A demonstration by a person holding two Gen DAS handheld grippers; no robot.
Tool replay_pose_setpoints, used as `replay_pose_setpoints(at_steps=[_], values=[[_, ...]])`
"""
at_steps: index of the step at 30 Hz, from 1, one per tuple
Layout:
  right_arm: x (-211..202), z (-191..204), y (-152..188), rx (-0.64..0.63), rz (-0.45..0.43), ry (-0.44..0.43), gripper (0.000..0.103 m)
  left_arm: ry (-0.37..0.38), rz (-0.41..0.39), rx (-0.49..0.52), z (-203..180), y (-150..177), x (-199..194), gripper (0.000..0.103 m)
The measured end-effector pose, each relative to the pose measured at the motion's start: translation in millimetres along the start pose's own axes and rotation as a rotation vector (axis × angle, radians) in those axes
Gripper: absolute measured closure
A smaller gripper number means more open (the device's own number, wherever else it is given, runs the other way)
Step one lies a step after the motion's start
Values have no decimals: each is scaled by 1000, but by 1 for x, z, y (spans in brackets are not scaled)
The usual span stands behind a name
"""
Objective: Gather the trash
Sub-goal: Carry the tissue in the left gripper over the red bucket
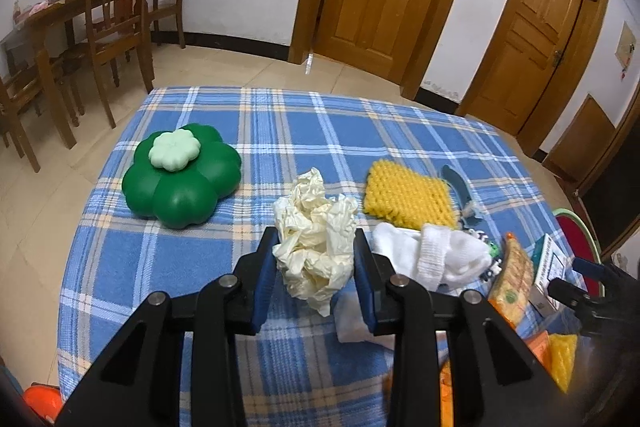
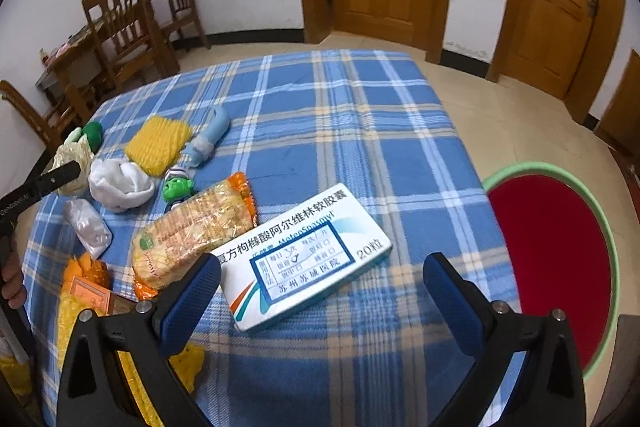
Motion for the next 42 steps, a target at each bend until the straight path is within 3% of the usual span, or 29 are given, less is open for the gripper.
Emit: replay_pose_setpoints(at_steps=[13,20,27,33,42], values=[[18,17,-1,-141,50,-58,0,-5,12,-47,3,15,-16,67],[22,11,0,-111,39,-40,1,-17,-12,-51,-4,18,-35,67],[1,-4,5,-42,-29,-48,3,-5,-51,-25,-20,16,-60,67],[-29,-27,9,39,-88,-34,3,37,-59,10,-47,15,-77,67],[-64,-73,30,159,-121,31,3,140,-10,76,-105,25,-82,67]])
Point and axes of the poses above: each gripper's, at about its wrist camera, not at the fingertips, and x roughly the way its jaws point, z to its left, y to its underside, the point moved 7 cm from there along x, roughly the way its jaws point, and after that the axes turned 8 degrees about -x, right-handed, at the moved point
